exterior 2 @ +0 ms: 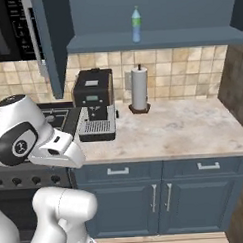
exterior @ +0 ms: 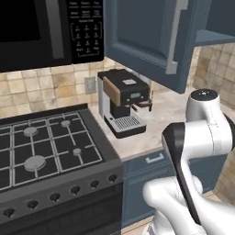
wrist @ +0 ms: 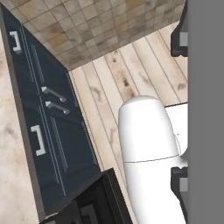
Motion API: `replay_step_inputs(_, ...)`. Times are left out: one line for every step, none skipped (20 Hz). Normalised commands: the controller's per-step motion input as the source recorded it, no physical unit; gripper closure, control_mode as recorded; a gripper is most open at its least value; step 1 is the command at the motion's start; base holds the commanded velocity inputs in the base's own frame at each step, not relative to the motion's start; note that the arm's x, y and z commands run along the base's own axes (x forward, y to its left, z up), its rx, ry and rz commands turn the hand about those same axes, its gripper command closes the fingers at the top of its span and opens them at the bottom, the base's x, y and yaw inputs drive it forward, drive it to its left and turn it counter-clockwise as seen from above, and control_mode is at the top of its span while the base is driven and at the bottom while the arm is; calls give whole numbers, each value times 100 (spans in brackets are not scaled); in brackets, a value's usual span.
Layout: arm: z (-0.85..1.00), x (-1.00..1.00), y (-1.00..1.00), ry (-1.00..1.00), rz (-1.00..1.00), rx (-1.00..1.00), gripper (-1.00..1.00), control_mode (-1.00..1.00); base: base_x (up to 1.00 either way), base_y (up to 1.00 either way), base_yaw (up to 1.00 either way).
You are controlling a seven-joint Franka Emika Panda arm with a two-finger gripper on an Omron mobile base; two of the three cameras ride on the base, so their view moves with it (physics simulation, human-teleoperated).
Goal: Pick the bottled water, beer from the counter and place them in the open cabinet.
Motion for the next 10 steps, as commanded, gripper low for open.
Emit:
replay_step_inputs(0, 0, 0, 0, 0, 0, -100, 100, 0, 65, -2)
replay_step_inputs(0, 0, 0, 0, 0, 0, -100, 100, 0, 63, -3)
replay_step_inputs(0, 0, 0, 0, 0, 0, -100, 100, 0, 61, -3)
replay_step_inputs(0, 0, 0, 0, 0, 0, -100, 100, 0, 61, -3)
replay_step_inputs(0, 0, 0, 0, 0, 0, -100, 100, 0, 63, -3)
replay_step_inputs(0, 0, 0, 0, 0, 0, -100, 100, 0, 62, -3)
replay_step_inputs(0, 0, 0, 0, 0, 0, -100, 100, 0, 66, -3)
replay_step_inputs(0, 0, 0, 0, 0, 0, -100, 100, 0, 68, -3)
replay_step_inputs(0, 0, 0, 0, 0, 0, -100, 100, 0, 72, -3)
replay_step_inputs(0, 0, 0, 0, 0, 0, -100, 100, 0, 83, -5)
